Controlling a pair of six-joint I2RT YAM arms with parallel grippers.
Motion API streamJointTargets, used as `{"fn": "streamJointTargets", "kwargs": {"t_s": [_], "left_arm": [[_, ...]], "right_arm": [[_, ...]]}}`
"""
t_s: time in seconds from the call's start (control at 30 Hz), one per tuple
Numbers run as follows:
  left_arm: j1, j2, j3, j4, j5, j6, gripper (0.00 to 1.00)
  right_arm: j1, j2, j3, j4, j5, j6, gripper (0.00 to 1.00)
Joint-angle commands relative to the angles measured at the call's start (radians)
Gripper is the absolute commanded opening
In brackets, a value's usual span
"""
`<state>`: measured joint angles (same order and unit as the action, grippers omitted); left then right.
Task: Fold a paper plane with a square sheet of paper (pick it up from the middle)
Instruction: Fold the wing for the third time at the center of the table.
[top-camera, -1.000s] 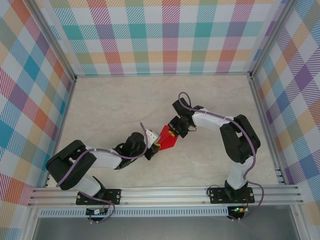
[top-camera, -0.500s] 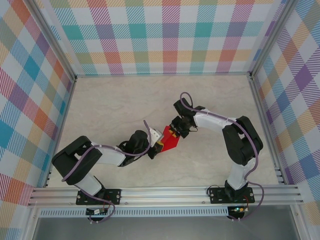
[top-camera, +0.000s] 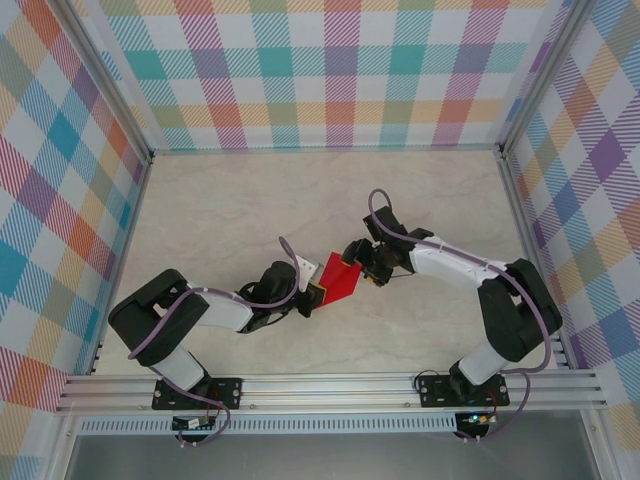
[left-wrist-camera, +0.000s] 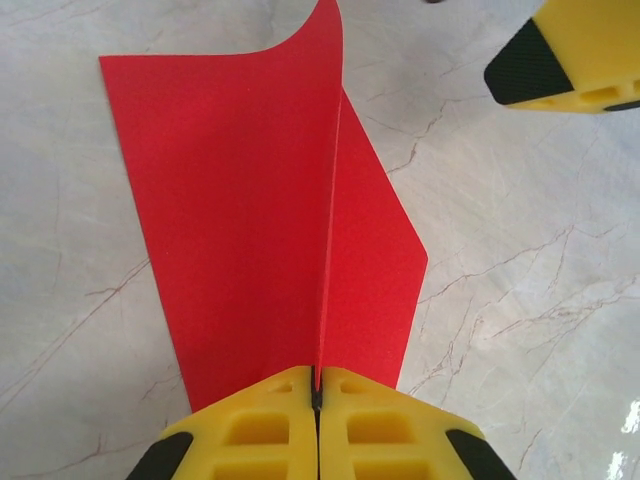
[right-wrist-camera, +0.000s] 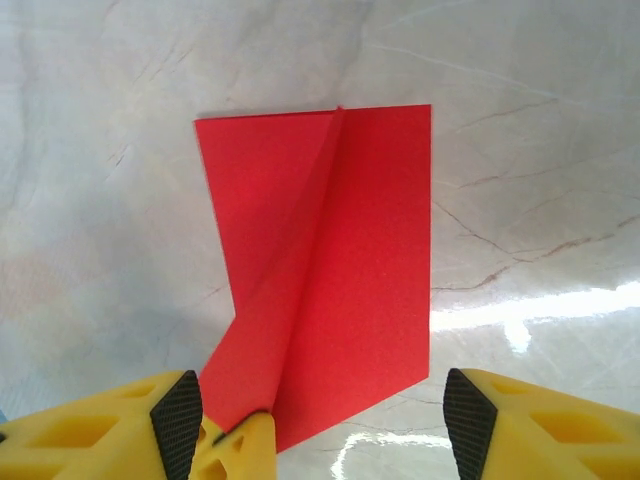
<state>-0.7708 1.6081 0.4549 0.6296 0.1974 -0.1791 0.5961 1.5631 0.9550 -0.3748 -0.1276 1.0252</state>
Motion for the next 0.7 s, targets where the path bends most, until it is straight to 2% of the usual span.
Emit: {"fn": "streamJointTargets", "kwargs": {"t_s": [0.0,0.33,0.67], "left_arm": [[-0.009,-0.019,0.022,-0.018,0.004,-0.102,0.05],[-0.009,-0.035,0.013,0.002,-0.013,-0.249,0.02],[0.002,-0.038,0.010,-0.005,-0.004,-0.324,0.02]], "right_arm": [[-0.002,-0.038,-0.068,0.129,-0.058,-0.151,0.68],[0.005,0.029,-0.162,0.371,-0.264,-0.163,0.61],[0.008,0.105,-0.137,0.389,-0.274,-0.162,0.56]]}}
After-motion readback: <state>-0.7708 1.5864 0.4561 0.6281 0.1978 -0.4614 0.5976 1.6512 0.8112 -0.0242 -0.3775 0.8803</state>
